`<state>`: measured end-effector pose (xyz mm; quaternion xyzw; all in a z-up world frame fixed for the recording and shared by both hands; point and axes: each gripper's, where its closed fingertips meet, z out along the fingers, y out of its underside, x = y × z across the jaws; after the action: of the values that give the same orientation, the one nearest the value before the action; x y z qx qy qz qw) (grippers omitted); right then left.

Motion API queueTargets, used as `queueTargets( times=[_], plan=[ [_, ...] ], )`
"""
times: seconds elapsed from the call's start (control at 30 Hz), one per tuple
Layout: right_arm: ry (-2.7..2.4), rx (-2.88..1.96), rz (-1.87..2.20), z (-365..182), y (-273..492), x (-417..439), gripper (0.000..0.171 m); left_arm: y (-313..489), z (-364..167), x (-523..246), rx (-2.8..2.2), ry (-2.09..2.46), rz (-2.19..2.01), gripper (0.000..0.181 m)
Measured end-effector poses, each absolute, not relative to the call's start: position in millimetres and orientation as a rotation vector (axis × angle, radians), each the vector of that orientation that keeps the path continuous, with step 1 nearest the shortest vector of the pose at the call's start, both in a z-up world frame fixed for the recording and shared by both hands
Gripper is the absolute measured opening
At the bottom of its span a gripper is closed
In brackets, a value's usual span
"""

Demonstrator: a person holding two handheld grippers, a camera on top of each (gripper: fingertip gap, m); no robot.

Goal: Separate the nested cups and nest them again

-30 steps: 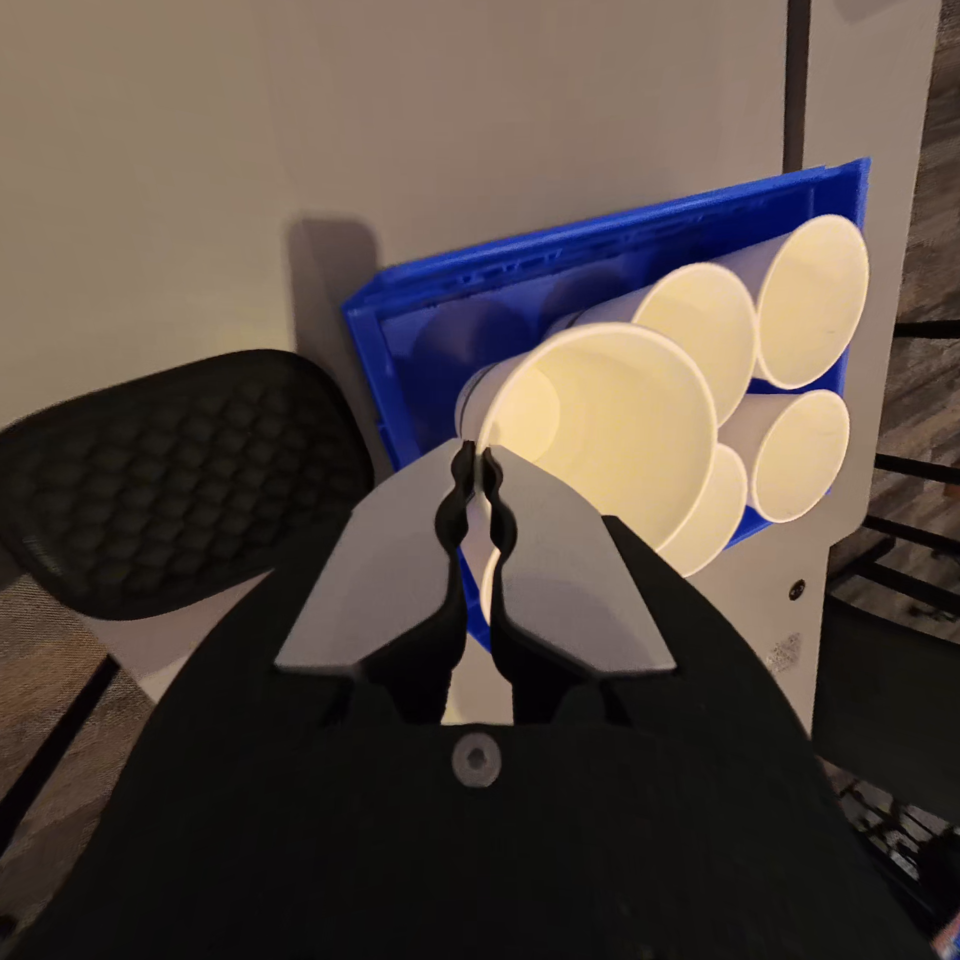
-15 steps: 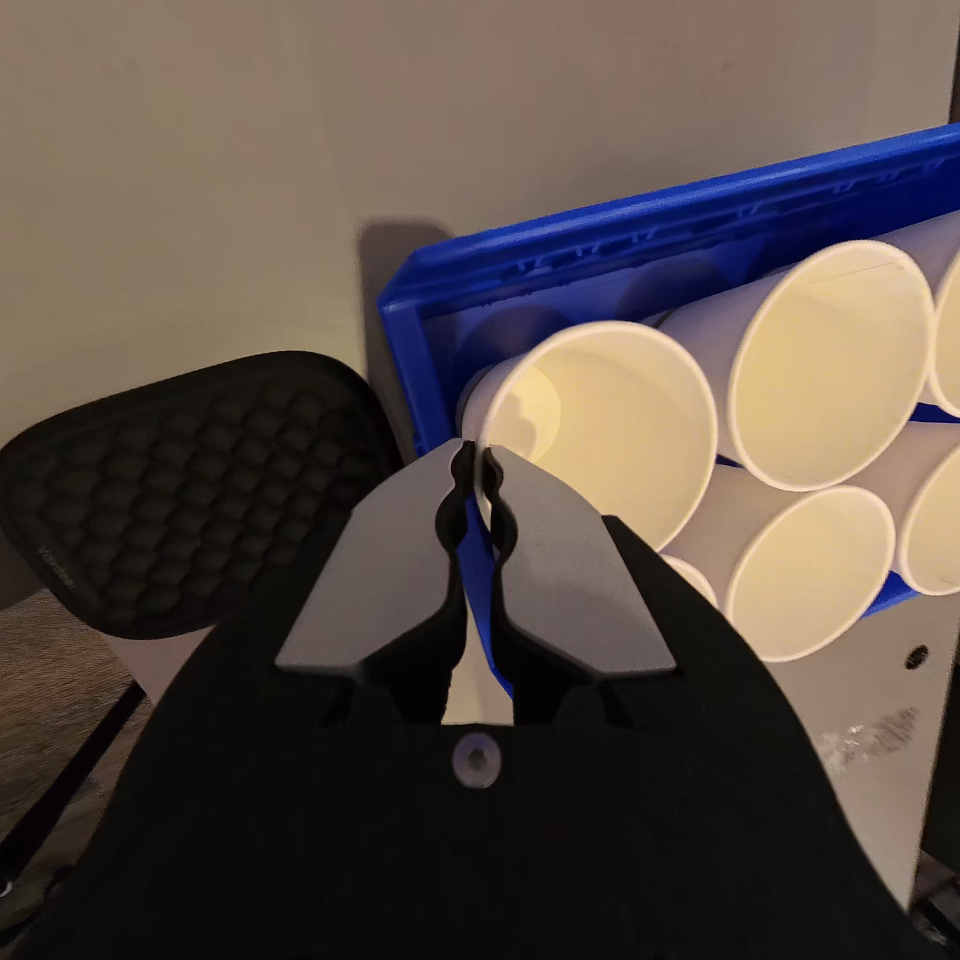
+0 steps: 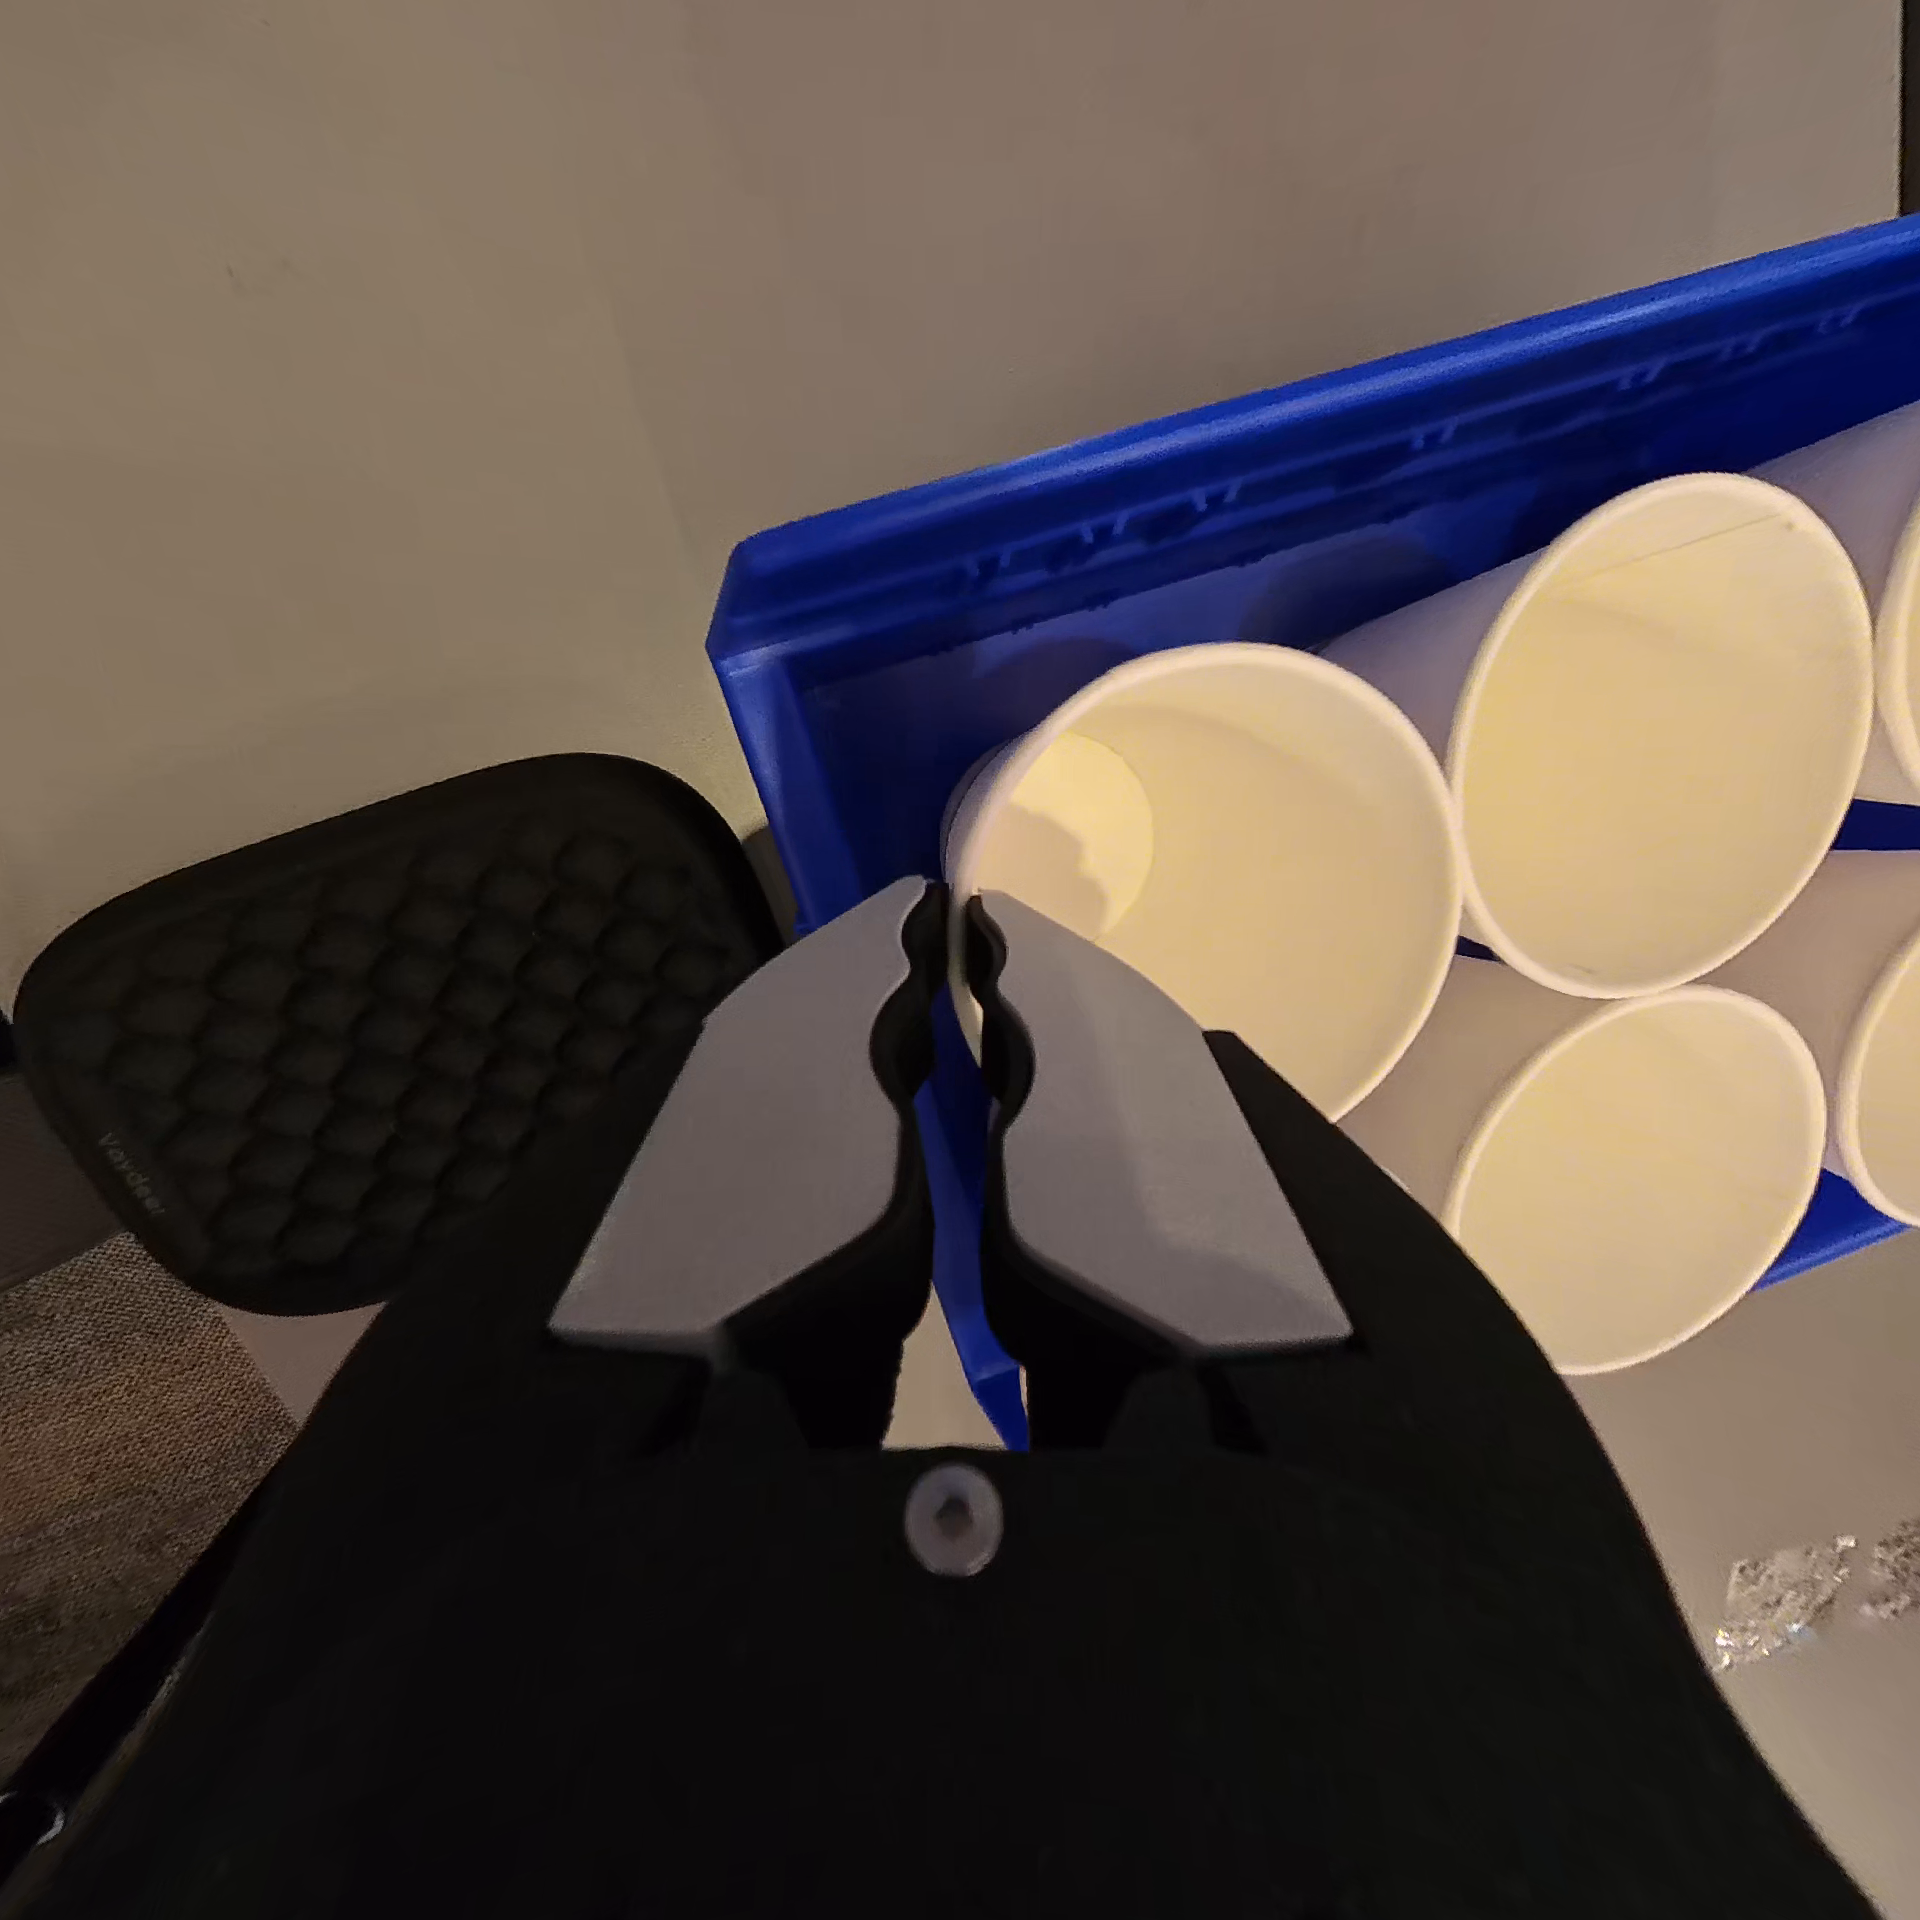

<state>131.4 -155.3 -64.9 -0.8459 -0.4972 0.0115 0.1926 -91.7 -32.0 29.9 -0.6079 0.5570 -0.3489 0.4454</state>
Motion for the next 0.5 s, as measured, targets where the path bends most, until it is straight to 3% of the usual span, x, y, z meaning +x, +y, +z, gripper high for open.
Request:
queueTargets(
  times=[0.5],
  plan=[
    [-1.432,-2.374,0.044,-63.9,-161.2,129.6,0.003,-32.1,27.3,-91.1,-1.511,1.391,-0.850,0.097]
  ],
)
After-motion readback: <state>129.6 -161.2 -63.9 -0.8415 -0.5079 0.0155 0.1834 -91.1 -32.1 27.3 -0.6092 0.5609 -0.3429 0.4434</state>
